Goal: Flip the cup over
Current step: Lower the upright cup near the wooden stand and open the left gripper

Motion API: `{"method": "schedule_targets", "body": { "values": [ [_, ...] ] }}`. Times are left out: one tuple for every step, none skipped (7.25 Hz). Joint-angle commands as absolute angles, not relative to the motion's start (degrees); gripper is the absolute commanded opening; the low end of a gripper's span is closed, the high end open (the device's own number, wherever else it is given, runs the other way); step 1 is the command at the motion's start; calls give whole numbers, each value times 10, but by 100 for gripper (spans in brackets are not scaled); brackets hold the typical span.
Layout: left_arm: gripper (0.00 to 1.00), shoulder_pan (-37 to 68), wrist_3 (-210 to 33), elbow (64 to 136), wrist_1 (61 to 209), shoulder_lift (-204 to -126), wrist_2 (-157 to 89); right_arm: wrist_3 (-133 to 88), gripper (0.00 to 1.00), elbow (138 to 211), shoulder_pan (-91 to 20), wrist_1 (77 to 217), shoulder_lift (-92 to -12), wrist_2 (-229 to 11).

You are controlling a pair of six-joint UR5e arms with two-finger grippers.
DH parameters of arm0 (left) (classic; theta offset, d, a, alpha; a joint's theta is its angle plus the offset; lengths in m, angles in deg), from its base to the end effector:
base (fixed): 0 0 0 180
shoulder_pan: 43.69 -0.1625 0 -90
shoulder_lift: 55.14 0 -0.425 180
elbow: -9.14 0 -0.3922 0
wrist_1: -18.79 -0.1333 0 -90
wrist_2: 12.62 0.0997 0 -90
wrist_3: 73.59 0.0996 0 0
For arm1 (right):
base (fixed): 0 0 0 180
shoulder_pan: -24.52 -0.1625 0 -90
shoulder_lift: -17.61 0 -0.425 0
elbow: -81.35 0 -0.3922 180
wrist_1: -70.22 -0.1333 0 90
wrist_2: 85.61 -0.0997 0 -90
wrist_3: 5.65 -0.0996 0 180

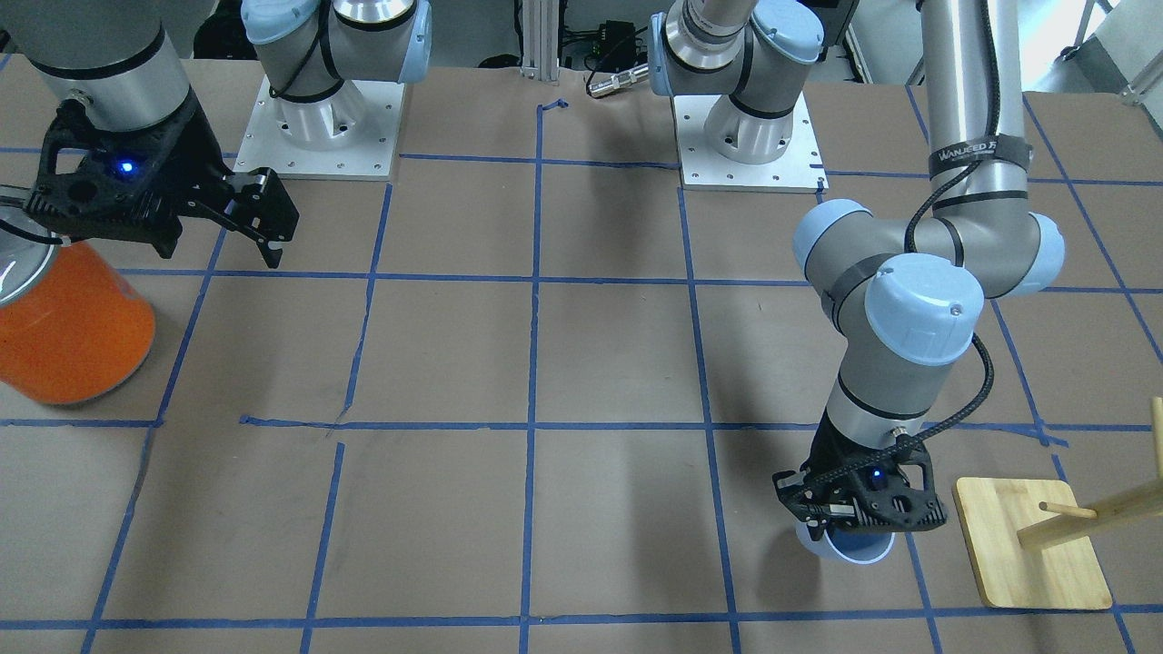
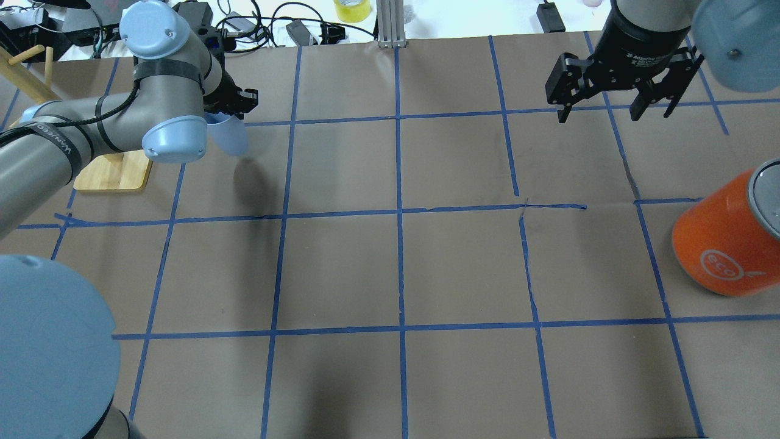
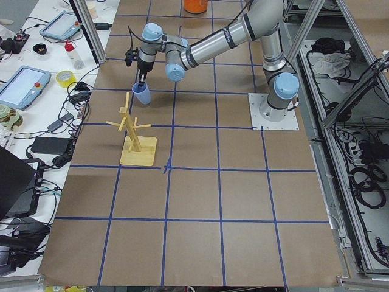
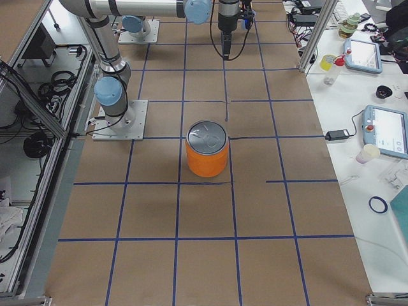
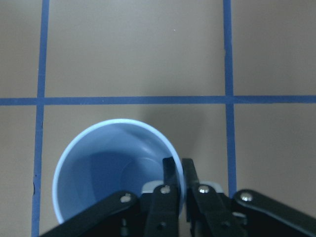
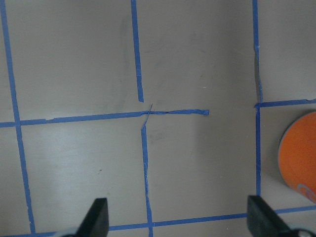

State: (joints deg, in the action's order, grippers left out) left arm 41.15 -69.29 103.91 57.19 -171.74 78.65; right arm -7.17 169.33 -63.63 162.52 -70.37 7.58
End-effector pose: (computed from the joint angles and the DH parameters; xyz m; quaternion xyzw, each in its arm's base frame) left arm -0.0718 -0.6623 0.2794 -0.0093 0.9844 -0.1741 0.0254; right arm 0.1112 -0.5146 0.4919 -0.0299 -0.9990 0.0200 0.0279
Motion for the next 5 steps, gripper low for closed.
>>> {"method": "schedule_targets", "body": {
  "values": [
    [1,406,-696,1056,557,-1723,785,-72,100,1693,-636,1624,-704,76],
    [8,405,-695,1070,557,-1725,787,-72,100,1693,-635,1623,-704,76],
    [39,403,-690,1071,558,-1724,788,-72,100,1693,-635,1622,-704,76],
    [61,402,-690,1066,558,-1721,788,-72,100,1693,-635,1622,-704,76],
    [95,402,-689,1066,558,-1720,786,-72,100,1693,-636,1622,-705,76]
  ]
}}
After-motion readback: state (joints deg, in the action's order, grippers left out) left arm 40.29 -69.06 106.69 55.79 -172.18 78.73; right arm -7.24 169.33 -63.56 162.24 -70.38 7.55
